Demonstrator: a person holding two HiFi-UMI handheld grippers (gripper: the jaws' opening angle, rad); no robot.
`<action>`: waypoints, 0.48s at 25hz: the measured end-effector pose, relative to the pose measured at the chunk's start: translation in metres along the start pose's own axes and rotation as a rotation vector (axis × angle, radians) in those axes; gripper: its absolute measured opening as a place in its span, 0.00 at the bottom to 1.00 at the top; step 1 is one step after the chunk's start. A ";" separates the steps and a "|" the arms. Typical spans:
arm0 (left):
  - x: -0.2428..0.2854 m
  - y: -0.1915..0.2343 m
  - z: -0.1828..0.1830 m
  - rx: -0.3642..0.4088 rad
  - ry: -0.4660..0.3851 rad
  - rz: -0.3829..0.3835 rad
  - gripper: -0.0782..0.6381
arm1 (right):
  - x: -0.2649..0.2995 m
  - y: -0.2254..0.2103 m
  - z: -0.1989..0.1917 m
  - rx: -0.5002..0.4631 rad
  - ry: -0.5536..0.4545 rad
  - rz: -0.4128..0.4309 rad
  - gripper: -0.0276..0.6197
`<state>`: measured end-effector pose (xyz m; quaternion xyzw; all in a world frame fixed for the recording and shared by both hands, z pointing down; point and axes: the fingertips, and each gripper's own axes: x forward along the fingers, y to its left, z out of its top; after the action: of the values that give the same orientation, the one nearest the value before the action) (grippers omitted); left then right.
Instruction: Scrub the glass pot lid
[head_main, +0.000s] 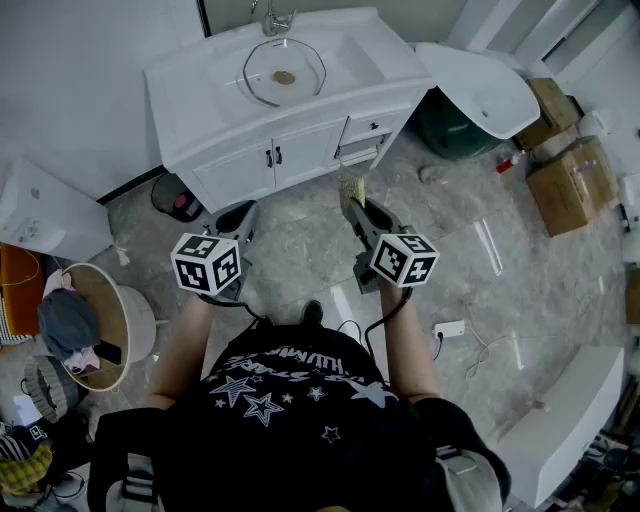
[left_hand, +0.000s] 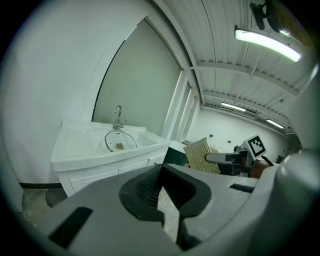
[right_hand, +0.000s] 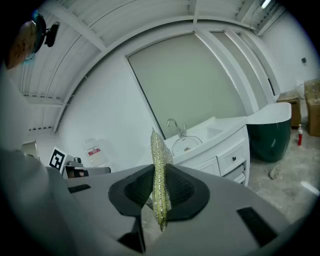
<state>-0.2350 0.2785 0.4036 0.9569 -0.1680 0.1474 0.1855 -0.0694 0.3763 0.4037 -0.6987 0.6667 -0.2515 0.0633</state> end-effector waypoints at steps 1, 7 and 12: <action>0.000 0.000 -0.001 -0.001 0.002 -0.002 0.12 | -0.001 -0.001 -0.002 0.004 0.004 -0.005 0.14; 0.005 0.005 -0.007 -0.008 0.017 -0.008 0.12 | 0.001 -0.005 -0.012 0.018 0.026 -0.021 0.14; 0.016 0.002 -0.016 -0.030 0.035 -0.008 0.12 | -0.003 -0.016 -0.019 0.032 0.050 -0.032 0.14</action>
<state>-0.2250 0.2785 0.4241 0.9520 -0.1630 0.1606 0.2032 -0.0634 0.3861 0.4263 -0.7016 0.6527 -0.2806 0.0538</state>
